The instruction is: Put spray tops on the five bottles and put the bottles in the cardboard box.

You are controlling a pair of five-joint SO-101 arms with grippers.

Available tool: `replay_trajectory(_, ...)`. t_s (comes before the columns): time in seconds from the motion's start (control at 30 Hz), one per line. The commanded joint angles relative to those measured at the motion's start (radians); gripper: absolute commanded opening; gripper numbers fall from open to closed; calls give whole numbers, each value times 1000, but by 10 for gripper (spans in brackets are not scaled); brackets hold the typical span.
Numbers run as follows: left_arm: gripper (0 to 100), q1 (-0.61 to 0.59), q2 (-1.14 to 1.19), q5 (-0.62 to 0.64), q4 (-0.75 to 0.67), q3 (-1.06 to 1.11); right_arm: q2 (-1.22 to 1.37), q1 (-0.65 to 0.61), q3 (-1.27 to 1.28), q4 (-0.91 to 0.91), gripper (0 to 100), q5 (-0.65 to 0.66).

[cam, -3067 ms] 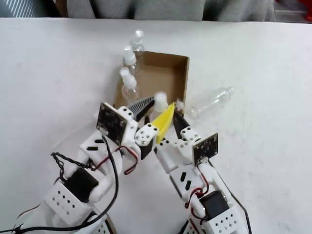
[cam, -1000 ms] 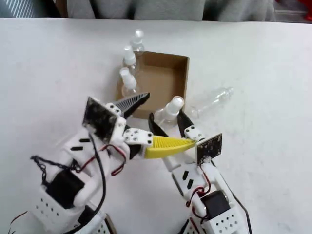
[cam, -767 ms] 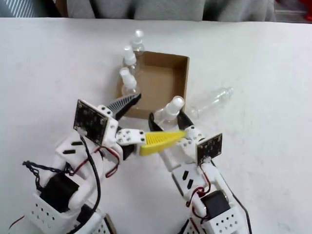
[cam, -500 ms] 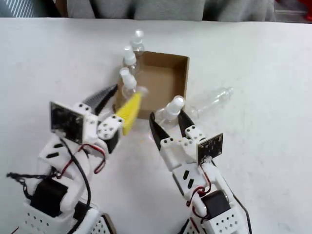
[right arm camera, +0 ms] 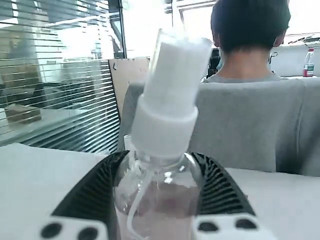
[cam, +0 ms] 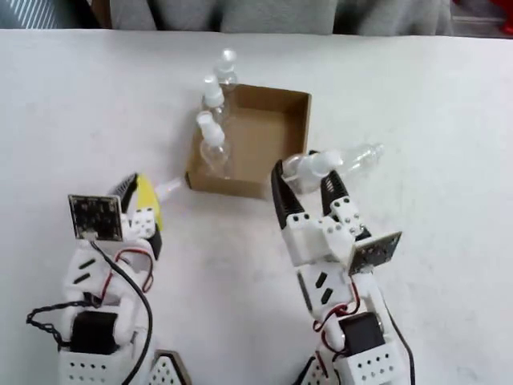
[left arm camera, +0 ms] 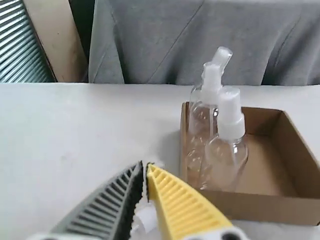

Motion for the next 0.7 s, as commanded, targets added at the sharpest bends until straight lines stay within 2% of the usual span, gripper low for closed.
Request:
replay_trajectory(0.0,24,-27,-134,3,-5,149,-1,19,-120,-28,15,64)
replay_trajectory(0.13,24,-27,-114,3,-5,230,87,21,-192,-35,15,89)
replay_trajectory(0.27,24,-36,-113,0,35,233,292,21,-310,-50,15,89)
replay_trajectory(0.67,27,-53,-113,-6,247,233,912,22,-574,-352,15,87)
